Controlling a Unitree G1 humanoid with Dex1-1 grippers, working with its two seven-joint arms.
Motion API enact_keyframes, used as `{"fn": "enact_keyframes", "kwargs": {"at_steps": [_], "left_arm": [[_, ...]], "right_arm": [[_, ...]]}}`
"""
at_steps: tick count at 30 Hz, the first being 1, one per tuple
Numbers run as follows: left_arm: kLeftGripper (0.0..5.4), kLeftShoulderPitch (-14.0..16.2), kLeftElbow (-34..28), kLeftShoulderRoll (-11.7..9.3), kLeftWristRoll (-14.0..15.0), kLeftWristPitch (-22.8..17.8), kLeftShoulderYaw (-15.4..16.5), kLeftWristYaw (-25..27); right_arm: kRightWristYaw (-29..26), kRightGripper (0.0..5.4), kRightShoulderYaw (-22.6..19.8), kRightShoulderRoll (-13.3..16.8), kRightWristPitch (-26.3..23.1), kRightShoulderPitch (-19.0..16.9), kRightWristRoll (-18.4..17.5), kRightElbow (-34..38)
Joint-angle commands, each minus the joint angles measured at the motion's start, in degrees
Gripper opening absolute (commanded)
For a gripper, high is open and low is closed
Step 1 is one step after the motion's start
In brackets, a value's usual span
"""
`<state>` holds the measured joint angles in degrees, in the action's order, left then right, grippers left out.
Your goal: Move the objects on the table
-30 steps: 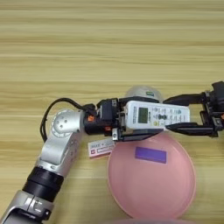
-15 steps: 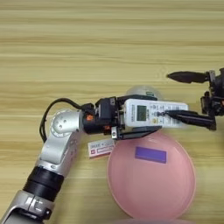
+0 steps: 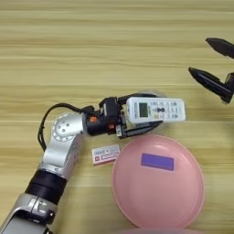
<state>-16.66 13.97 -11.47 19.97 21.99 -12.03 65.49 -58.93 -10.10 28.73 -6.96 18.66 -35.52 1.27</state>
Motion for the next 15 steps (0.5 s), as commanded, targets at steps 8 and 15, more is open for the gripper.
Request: {"fn": "enact_keyframes", "kwargs": {"at_steps": [8,15], "left_arm": [[2.8,-9.91,19.77,3.87,-8.33,0.24,4.12,-16.48],[2.8,-11.72,24.25,5.0,-8.61,0.98,4.18,-15.62]], "right_arm": [[5.82,5.4,-0.79,-6.31,7.03,3.56,4.0,-12.49],[6.64,5.4,-0.55,-8.08,8.62,4.76,5.32,-16.2]]}}
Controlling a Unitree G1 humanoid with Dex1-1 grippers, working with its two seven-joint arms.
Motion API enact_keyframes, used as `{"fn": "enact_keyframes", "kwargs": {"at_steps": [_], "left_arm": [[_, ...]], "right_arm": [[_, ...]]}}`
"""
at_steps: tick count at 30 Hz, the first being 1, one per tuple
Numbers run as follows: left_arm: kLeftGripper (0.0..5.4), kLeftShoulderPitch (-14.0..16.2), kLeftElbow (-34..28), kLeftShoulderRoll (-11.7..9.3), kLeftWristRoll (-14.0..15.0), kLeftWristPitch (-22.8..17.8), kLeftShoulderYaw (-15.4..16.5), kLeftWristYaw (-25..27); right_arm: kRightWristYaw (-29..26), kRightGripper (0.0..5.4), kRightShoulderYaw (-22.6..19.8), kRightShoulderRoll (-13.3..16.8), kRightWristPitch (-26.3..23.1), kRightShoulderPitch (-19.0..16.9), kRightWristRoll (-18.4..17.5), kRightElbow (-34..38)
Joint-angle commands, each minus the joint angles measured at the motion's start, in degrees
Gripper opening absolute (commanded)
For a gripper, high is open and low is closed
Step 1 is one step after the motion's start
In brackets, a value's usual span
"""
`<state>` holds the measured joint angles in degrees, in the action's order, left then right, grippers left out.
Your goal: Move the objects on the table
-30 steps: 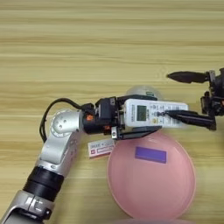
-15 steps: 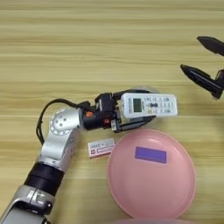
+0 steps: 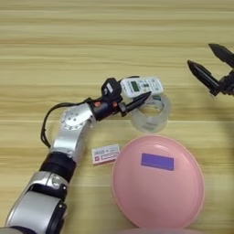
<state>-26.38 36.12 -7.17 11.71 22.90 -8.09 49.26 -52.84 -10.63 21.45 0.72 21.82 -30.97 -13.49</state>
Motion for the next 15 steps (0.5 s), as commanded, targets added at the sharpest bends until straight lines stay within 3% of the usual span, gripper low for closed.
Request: {"fn": "enact_keyframes", "kwargs": {"at_steps": [1,15], "left_arm": [[2.8,-2.31,2.78,0.93,-0.32,-0.06,0.21,0.97],[2.8,-3.51,6.05,3.21,-0.36,0.07,0.05,3.86]], "right_arm": [[0.76,5.4,-0.12,-0.99,1.07,1.81,0.85,-1.93],[2.2,5.4,-0.25,-2.29,2.38,3.36,1.91,-5.42]]}}
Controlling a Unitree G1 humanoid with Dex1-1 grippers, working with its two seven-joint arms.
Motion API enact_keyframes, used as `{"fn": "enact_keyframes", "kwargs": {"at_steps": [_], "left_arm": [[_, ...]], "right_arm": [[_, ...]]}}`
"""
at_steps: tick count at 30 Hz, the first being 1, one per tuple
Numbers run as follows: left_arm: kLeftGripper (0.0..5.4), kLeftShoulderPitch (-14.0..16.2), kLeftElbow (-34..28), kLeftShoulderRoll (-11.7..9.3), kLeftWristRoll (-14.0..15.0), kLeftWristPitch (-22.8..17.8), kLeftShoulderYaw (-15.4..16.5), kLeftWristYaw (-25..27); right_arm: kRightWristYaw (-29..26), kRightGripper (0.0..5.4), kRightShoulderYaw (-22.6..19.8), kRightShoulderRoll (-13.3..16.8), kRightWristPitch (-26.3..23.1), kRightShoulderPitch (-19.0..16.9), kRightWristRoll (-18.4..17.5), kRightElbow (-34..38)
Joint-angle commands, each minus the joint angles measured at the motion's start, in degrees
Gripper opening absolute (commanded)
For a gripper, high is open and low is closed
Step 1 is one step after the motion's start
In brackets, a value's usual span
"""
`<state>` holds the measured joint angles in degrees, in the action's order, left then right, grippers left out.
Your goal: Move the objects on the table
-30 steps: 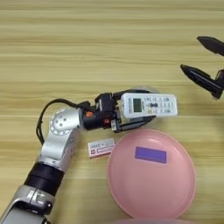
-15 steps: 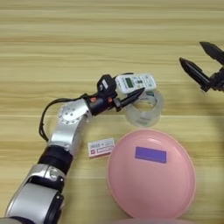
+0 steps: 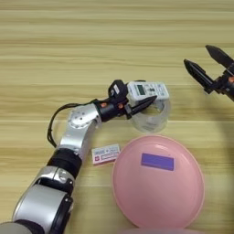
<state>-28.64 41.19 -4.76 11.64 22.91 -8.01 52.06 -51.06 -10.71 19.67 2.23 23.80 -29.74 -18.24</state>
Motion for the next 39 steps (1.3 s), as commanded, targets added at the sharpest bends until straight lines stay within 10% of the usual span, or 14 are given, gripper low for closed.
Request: {"fn": "enact_keyframes", "kwargs": {"at_steps": [1,39], "left_arm": [[2.8,-1.12,1.04,0.98,-0.37,0.17,-0.15,1.22],[2.21,1.77,8.44,1.03,-3.7,2.83,1.15,-2.47]], "right_arm": [[0.49,5.4,-0.13,-0.57,0.9,1.44,0.75,-0.8],[0.5,5.4,-0.82,-0.73,2.0,2.07,1.47,-3.38]]}}
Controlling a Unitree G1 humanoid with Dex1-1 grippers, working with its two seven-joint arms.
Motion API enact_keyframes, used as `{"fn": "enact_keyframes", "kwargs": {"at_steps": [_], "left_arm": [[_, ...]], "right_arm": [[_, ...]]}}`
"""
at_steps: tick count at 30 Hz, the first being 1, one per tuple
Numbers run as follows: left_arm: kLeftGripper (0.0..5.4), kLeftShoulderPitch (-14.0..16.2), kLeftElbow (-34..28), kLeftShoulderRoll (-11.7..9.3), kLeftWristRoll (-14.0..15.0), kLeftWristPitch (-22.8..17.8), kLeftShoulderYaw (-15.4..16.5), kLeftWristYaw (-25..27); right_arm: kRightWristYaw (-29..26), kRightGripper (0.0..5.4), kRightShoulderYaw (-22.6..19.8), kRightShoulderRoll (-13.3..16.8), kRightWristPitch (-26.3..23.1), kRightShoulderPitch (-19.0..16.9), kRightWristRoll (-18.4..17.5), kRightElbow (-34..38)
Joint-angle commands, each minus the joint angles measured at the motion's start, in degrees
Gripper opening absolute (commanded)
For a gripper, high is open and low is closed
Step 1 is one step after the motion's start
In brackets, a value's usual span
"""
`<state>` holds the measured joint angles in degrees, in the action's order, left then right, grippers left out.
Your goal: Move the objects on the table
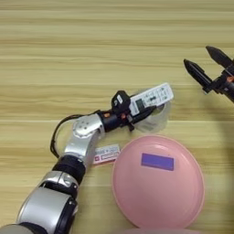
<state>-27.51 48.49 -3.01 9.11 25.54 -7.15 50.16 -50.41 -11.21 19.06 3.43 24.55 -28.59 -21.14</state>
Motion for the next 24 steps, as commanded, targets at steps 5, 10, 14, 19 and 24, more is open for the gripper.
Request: {"fn": "enact_keyframes", "kwargs": {"at_steps": [5,10,14,19,24], "left_arm": [[2.21,0.69,1.31,-0.74,-1.19,0.68,0.53,-0.68],[2.82,0.98,0.58,-0.41,-0.33,1.86,0.72,0.27],[3.24,2.31,-2.33,-0.1,1.25,2.7,0.51,3.55],[3.69,3.6,-5.09,0.38,2.9,3.09,0.74,6.47],[4.1,4.68,-8.04,0.47,4.63,2.76,0.81,8.61]], "right_arm": [[-0.25,5.4,-0.34,-0.12,0.95,1.47,0.32,-0.79],[-0.39,5.4,-0.25,-0.1,1.1,1.42,0.2,-0.87],[-0.43,5.4,-0.21,-0.13,1.1,1.3,0.2,-0.87],[-0.58,5.4,-0.2,-0.18,1.12,1.31,0.16,-1.02],[-0.65,5.4,-0.17,-0.23,1.1,1.33,0.13,-1.05]]}}
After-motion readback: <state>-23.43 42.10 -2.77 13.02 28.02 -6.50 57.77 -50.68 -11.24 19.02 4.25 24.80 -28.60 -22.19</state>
